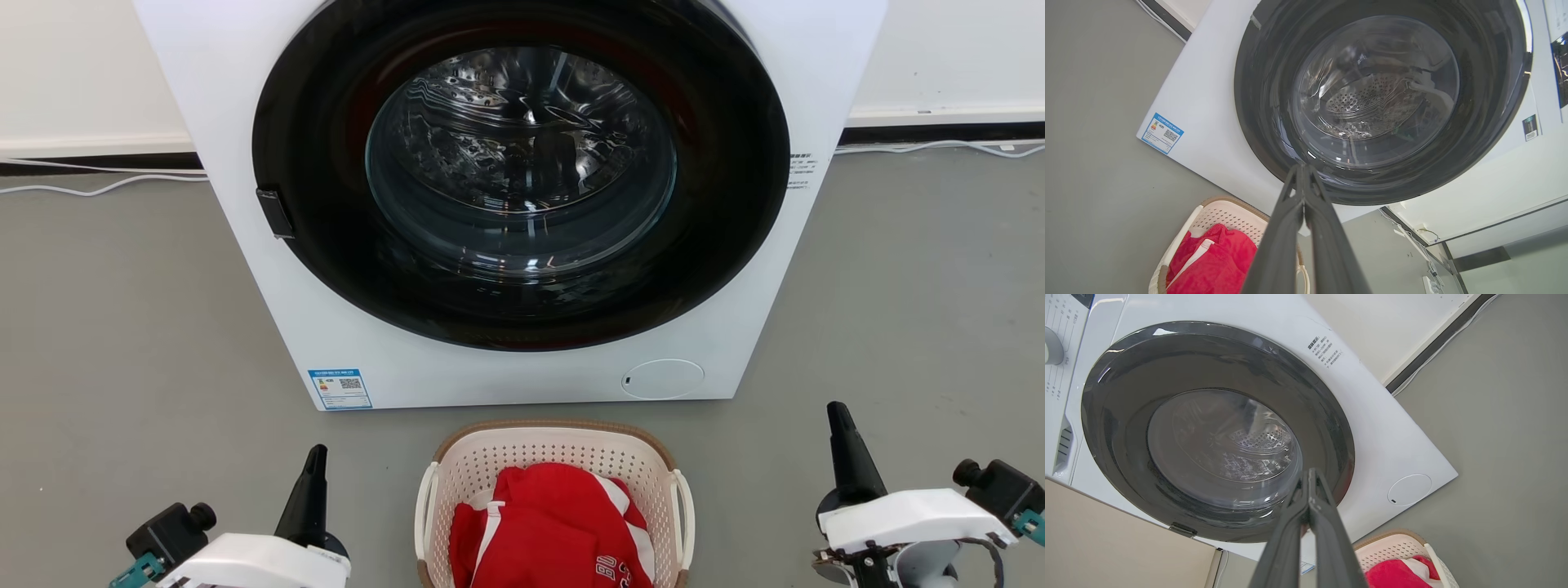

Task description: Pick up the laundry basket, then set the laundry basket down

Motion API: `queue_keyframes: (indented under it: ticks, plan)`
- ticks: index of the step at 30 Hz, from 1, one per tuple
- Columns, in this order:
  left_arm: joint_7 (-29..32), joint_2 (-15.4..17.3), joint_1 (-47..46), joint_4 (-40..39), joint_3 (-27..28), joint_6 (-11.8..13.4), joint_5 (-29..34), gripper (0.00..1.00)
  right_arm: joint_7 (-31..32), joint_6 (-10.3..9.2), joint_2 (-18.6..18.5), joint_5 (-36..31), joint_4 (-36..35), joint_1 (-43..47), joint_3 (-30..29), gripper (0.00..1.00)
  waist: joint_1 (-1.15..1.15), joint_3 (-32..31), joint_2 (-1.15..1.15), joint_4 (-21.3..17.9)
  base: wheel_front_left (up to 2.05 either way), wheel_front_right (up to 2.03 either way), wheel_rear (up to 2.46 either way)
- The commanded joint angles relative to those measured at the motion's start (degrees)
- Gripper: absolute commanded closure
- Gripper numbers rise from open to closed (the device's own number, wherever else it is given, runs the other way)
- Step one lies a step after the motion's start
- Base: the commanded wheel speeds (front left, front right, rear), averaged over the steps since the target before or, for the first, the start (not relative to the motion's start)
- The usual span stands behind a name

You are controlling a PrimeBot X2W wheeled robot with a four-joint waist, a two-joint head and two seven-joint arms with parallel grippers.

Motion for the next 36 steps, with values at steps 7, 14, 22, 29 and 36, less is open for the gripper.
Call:
queue_keyframes:
  ticks: [7, 14, 22, 29, 36]
  plan:
    - [1.1, 0.4, -3.2, -1.3, 1.9, -0.7, -4.9, 1.0, 1.6, 0.21, -0.2, 4.9, -2.3, -1.6, -0.3, 1.0, 0.0, 0.0, 0.0, 0.1, 0.0, 0.0, 0.0]
    - [2.3, 0.5, -3.5, -1.3, 2.6, -0.8, -9.0, 1.0, 2.8, 0.24, -0.1, 9.2, -2.6, -1.5, -0.8, 1.0, 0.0, 0.0, 0.0, 0.1, 0.0, 0.0, 0.0]
    - [3.8, 0.5, -3.8, -1.2, 3.5, -1.0, -14.4, 1.0, 4.3, 0.27, 0.1, 14.7, -2.9, -1.5, -1.4, 1.0, 0.0, 0.0, 0.0, 0.2, 0.0, 0.0, 0.0]
    - [5.0, 0.6, -4.1, -1.2, 4.2, -1.1, -18.6, 1.0, 5.5, 0.29, 0.2, 19.0, -3.2, -1.5, -1.9, 1.0, 0.0, 0.0, 0.0, 0.3, 0.0, 0.0, 0.0]
    - [6.2, 0.6, -4.4, -1.2, 4.9, -1.3, -22.8, 1.0, 6.6, 0.31, 0.3, 23.2, -3.4, -1.5, -2.4, 1.0, 0.0, -0.1, 0.0, 0.4, 0.0, 0.0, 0.0]
